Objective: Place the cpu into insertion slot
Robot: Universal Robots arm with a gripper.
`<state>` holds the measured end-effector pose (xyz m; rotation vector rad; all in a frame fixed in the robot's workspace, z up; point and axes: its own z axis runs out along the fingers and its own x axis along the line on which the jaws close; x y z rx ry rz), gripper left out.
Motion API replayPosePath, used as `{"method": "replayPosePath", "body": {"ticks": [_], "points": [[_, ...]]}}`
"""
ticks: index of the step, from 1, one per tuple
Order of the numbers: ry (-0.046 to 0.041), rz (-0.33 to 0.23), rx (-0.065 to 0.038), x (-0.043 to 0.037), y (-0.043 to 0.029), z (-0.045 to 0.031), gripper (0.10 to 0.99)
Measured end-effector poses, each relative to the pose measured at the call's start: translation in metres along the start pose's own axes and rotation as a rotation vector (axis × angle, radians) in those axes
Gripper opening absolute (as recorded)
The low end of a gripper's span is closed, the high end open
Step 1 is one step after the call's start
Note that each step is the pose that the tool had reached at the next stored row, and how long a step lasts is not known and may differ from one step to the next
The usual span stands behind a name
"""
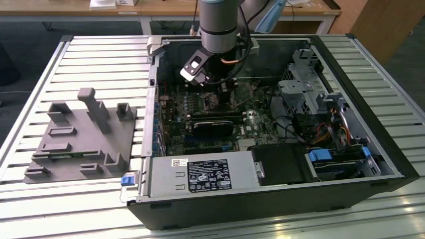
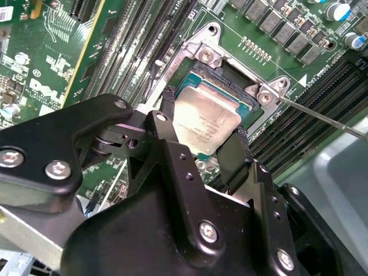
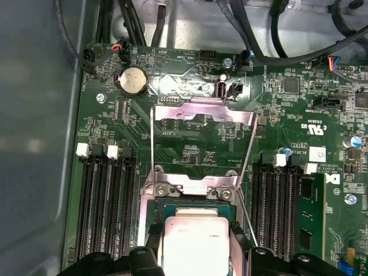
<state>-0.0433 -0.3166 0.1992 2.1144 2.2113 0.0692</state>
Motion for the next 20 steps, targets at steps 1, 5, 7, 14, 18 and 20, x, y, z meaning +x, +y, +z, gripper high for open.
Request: {"method": "replayPosePath", "body": {"ticks": [1,5,7,14,18,20], "points": [[0.0001,0.000,0.000,0.0003,-0.0001,0.0008,0.541],[0.0001,0.000,0.000,0.0013,-0.0003,0.0035,0.541],[0.0000,0.000,0.000,0.0016,-0.0006,0.0046,0.541],[-0.0005,0.001,0.000,0.0024,-0.0013,0.0067,0.541],[-0.0001,0.001,0.000,0.0025,-0.0013,0.0070,0.541],[-0.0001,0.001,0.000,0.0025,-0.0013,0.0070,0.541]]}}
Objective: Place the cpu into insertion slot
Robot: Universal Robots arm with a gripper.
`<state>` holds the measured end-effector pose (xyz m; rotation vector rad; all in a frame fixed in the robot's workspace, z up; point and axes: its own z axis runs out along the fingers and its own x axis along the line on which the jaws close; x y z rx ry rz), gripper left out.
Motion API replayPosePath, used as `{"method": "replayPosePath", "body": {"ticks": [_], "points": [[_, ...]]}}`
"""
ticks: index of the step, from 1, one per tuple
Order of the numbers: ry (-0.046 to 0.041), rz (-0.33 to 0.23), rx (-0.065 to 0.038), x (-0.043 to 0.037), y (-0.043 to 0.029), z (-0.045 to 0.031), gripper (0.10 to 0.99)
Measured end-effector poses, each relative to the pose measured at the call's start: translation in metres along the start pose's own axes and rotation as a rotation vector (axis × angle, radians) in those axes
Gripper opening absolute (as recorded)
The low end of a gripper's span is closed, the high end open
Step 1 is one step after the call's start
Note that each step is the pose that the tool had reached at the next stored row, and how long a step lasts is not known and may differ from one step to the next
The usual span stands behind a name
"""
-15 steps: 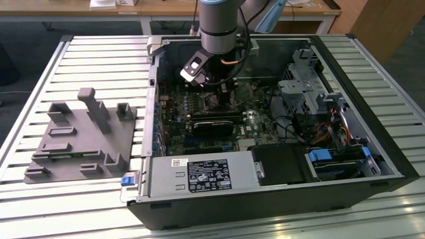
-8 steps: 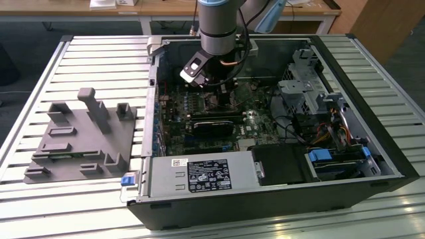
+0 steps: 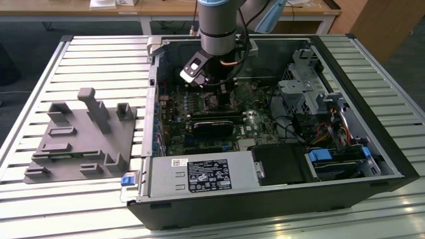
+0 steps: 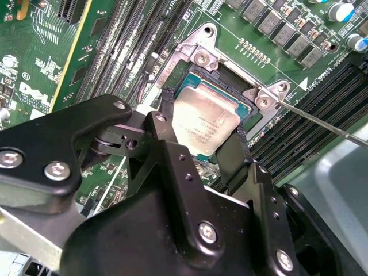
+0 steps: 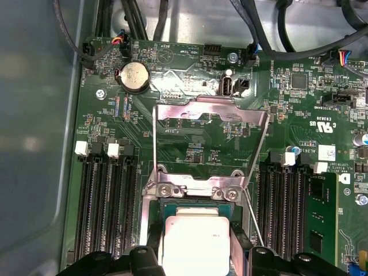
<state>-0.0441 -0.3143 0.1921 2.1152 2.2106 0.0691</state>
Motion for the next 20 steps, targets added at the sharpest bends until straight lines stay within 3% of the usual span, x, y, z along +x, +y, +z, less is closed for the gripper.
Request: {"method": "replayPosePath", "body": {"ticks": [8,9,20], "points": [[0.0006,0.000,0.000,0.0001,0.0000,0.0003,0.553],[0.0003,0.000,0.000,0.0001,-0.0001,0.0003,0.616],[-0.0001,0.002,0.000,0.0032,-0.0007,0.0013,0.616]]}}
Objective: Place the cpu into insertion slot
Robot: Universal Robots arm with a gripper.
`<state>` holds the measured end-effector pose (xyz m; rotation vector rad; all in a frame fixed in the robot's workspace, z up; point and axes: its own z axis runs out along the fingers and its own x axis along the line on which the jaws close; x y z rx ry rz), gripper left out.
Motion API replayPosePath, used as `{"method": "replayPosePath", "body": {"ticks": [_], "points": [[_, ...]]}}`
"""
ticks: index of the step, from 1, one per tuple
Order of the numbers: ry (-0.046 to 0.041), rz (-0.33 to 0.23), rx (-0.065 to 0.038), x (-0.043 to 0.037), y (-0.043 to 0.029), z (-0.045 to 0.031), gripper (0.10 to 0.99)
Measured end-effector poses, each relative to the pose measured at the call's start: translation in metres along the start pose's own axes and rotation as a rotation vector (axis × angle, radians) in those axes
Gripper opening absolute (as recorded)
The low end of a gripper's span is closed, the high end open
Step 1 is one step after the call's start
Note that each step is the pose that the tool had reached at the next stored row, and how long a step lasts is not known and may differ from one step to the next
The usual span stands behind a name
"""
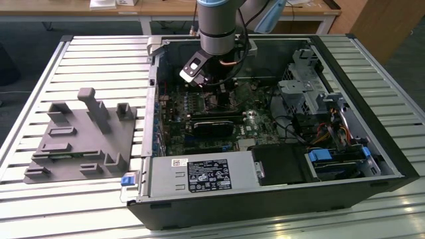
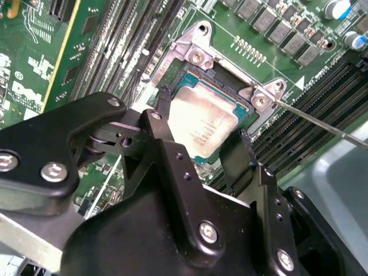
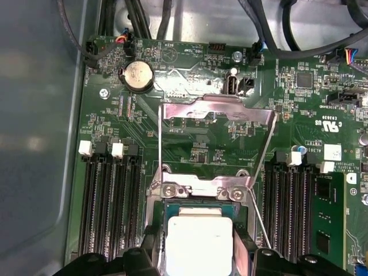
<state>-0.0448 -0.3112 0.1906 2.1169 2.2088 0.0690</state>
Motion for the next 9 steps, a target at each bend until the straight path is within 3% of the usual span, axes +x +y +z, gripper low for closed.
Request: {"method": "replayPosePath", "body": {"ticks": [9], "points": [[0.0001,0.000,0.000,-0.0001,0.0001,-0.0017,0.616]]}}
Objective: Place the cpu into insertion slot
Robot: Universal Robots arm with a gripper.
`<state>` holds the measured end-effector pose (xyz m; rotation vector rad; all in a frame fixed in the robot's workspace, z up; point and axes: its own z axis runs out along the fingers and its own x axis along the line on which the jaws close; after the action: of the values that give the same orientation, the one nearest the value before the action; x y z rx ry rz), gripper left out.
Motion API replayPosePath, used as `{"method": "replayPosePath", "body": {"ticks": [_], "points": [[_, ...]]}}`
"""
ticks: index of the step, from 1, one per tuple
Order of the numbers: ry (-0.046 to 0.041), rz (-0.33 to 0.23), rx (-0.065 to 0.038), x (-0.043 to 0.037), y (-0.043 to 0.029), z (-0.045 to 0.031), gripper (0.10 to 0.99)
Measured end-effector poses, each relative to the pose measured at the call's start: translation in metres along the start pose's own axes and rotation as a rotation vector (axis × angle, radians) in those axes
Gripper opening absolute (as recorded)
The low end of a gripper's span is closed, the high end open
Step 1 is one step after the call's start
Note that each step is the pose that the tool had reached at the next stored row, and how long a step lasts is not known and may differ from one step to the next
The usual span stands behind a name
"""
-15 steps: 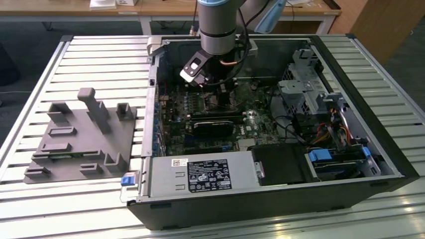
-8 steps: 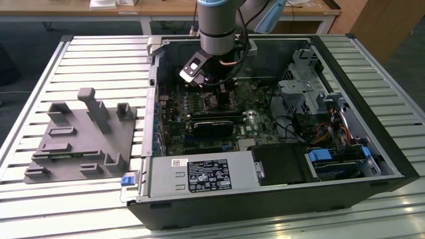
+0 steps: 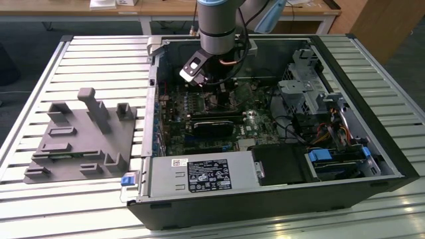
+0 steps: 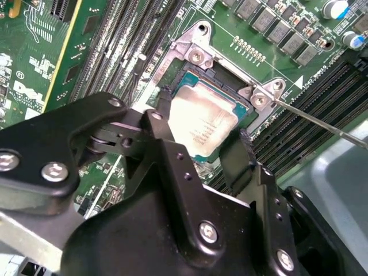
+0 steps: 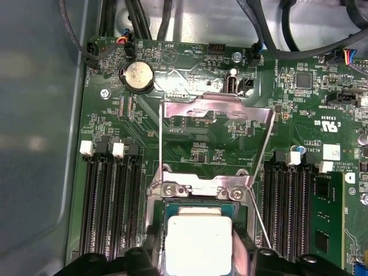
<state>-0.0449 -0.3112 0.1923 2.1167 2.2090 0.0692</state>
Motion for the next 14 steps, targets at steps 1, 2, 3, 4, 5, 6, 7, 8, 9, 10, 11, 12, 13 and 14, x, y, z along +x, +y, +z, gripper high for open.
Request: {"method": "replayPosePath", "body": {"ticks": [1,2,3,4,5,6,7,8,9,10,11,12,13,14], "points": [[-0.0001,0.000,0.000,0.0000,0.0000,-0.0003,0.600],[-0.0001,0.000,0.000,0.0000,0.0000,-0.0008,0.600],[0.0000,0.000,0.000,-0.0001,0.0001,-0.0015,0.537],[-0.0001,0.001,0.000,0.0000,0.0002,-0.0023,0.537],[-0.0002,0.002,0.000,-0.0001,0.0003,-0.0028,0.537],[-0.0002,0.005,0.000,0.0000,0.0003,-0.0028,0.537],[-0.0007,0.010,0.000,0.0000,0.0003,-0.0029,0.537],[-0.0014,0.019,0.000,-0.0001,0.0003,-0.0029,0.537],[-0.0025,0.030,0.001,-0.0001,0.0004,-0.0029,0.537],[-0.0036,0.041,0.001,-0.0001,0.0003,-0.0029,0.537],[-0.0047,0.052,0.001,-0.0001,0.0003,-0.0029,0.537],[-0.0055,0.060,0.002,-0.0001,0.0003,-0.0028,0.537],[-0.0057,0.063,0.002,-0.0001,0.0003,-0.0027,0.537],[-0.0056,0.063,0.002,-0.0001,0.0003,-0.0025,0.537]]}}
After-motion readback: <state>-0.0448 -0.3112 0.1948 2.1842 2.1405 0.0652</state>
